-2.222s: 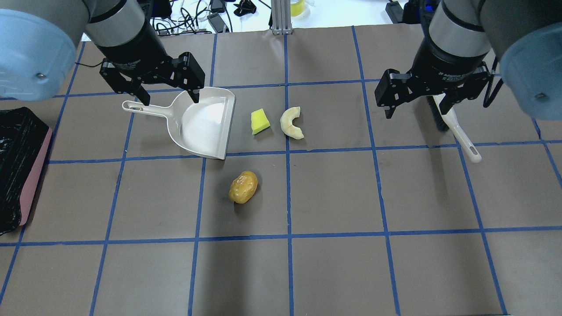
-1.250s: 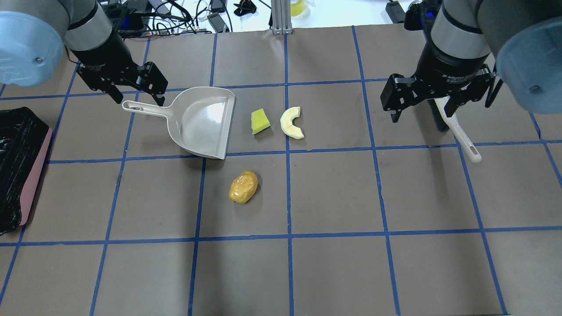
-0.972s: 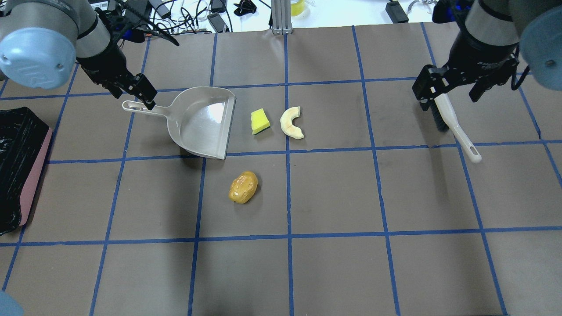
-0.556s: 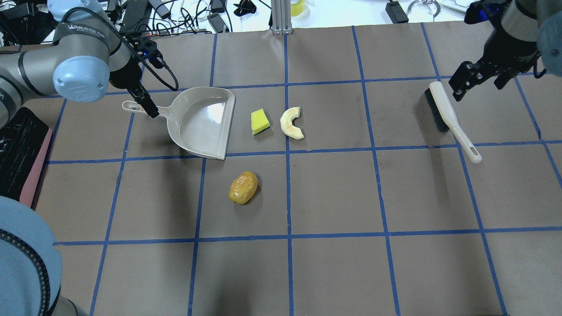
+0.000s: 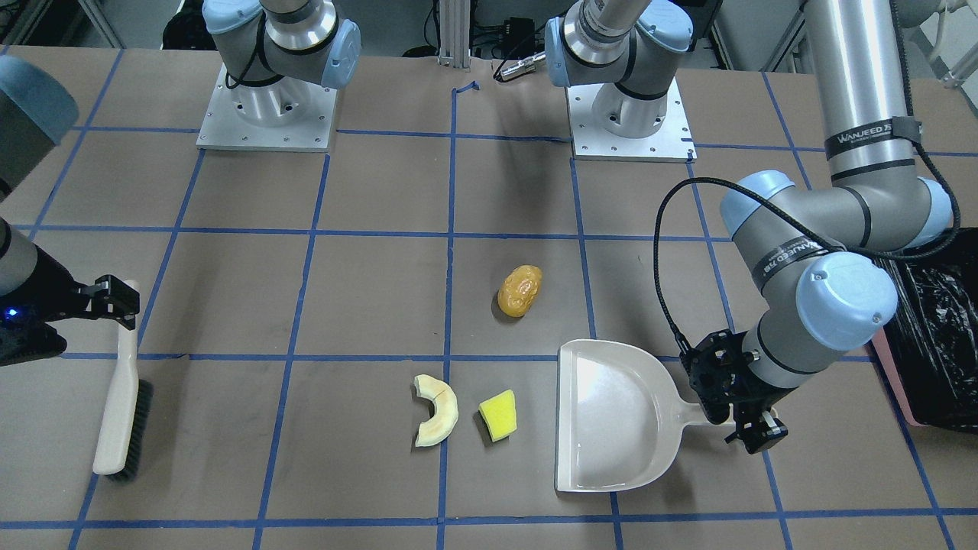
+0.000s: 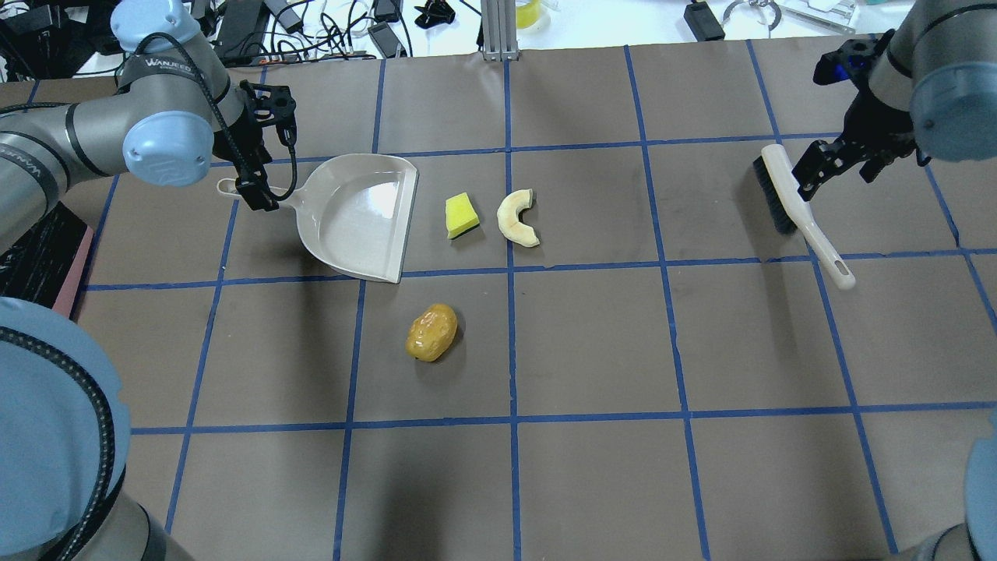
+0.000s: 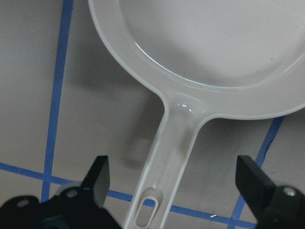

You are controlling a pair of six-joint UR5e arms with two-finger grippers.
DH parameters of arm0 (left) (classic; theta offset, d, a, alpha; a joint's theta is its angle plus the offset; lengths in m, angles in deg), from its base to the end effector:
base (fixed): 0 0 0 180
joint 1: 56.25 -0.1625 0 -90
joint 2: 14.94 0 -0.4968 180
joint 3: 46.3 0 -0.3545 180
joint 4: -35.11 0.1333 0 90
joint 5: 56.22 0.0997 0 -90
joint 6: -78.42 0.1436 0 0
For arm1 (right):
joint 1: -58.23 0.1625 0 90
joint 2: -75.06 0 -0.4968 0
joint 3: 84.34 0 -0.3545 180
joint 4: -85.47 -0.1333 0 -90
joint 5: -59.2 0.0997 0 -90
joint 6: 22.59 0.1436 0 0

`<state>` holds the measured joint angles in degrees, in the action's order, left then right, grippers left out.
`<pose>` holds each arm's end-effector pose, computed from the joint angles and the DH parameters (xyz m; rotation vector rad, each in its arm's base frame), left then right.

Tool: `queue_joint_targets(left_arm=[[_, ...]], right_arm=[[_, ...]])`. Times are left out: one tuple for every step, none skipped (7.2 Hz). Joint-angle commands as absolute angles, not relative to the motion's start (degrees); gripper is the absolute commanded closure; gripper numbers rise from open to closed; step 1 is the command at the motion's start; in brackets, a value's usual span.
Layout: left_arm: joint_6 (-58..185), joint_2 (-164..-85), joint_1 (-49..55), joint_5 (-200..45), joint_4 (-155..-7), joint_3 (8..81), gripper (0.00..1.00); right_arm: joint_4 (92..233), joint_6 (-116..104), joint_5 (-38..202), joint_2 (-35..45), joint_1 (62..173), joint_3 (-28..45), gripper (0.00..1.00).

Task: Sweep and dump trash into bin
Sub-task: 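Close the left gripper on the dustpan while the right grasps and lifts the brush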

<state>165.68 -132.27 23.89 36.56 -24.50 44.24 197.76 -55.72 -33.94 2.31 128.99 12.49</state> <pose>-0.0136 -0.6595 0.2992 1.9223 2.4020 0.0112 -0.0681 -0.5759 0.3459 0.3768 -3.0822 -0.0811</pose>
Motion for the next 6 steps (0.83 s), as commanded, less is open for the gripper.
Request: queue_joint_targets(left_arm=[[169.47,-133.24,23.82,39.3,-24.39,44.49,0.06],[170.0,-133.76,23.82,41.92,-24.39,44.41,0.06],[172.09,-134.38,23.82,43.86,-24.39,43.8,0.06],[172.29,-134.56,23.82,43.88,-24.39,43.97,0.06],[172.2,-134.56,23.82,43.71,-24.39,44.49,0.06],[171.85,-134.56,23.82,43.36,-24.39,44.5,0.06]], right_arm=[[201.3,-55.47,-34.14,4.66,128.19,16.45,0.02],[201.31,-55.2,-34.49,4.75,128.19,17.78,0.02],[201.22,-55.2,-34.66,4.83,128.19,18.31,0.02],[201.22,-55.2,-35.01,5.79,128.1,18.84,0.03],[201.31,-55.2,-36.32,6.24,127.93,18.84,0.04],[201.14,-55.11,-36.42,6.24,127.93,18.84,0.07]])
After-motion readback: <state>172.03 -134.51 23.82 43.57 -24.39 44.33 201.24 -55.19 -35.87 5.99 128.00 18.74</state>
